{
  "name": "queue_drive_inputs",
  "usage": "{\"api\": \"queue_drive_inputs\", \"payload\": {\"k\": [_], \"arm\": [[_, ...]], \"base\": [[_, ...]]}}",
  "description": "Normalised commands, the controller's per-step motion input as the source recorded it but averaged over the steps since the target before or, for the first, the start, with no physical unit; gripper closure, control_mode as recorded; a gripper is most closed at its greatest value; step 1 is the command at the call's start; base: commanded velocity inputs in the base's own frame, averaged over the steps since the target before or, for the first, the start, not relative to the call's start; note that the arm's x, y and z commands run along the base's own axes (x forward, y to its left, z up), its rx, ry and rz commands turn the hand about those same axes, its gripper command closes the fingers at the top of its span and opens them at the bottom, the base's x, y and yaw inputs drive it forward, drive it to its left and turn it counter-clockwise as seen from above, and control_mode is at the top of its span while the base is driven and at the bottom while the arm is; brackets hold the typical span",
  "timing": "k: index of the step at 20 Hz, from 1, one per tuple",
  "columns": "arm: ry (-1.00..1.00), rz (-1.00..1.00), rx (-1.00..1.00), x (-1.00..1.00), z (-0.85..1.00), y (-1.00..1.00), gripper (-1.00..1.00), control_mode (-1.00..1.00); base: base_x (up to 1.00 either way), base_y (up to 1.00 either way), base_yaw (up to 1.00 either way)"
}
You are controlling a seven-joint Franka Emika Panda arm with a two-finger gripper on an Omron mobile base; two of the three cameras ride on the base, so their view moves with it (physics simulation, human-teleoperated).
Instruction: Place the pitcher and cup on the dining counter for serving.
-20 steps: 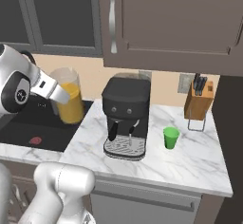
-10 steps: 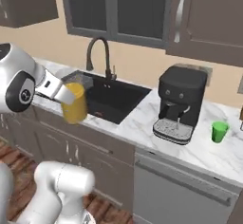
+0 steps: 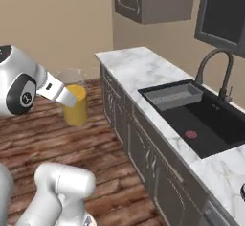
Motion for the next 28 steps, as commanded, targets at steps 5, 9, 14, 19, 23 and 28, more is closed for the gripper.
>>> {"api": "queue_drive_inputs", "payload": {"k": [5, 9, 14, 19, 23, 28], "arm": [[0.0, 0.0, 0.0, 0.0, 0.0, 0.0, 1.0, 1.0], [0.0, 0.0, 0.0, 0.0, 0.0, 0.0, 1.0, 1.0], [0.0, 0.0, 0.0, 0.0, 0.0, 0.0, 1.0, 1.0], [0.0, 0.0, 0.0, 0.0, 0.0, 0.0, 1.0, 1.0], [0.0, 0.0, 0.0, 0.0, 0.0, 0.0, 1.0, 1.0], [0.0, 0.0, 0.0, 0.0, 0.0, 0.0, 1.0, 1.0]], "base": [[-0.02, 0.0, 1.0], [0.0, 0.0, 1.0], [0.04, 0.06, 0.97], [0.4, 0.26, 0.83], [0.58, 0.24, 0.77], [0.75, 0.01, 0.74]]}}
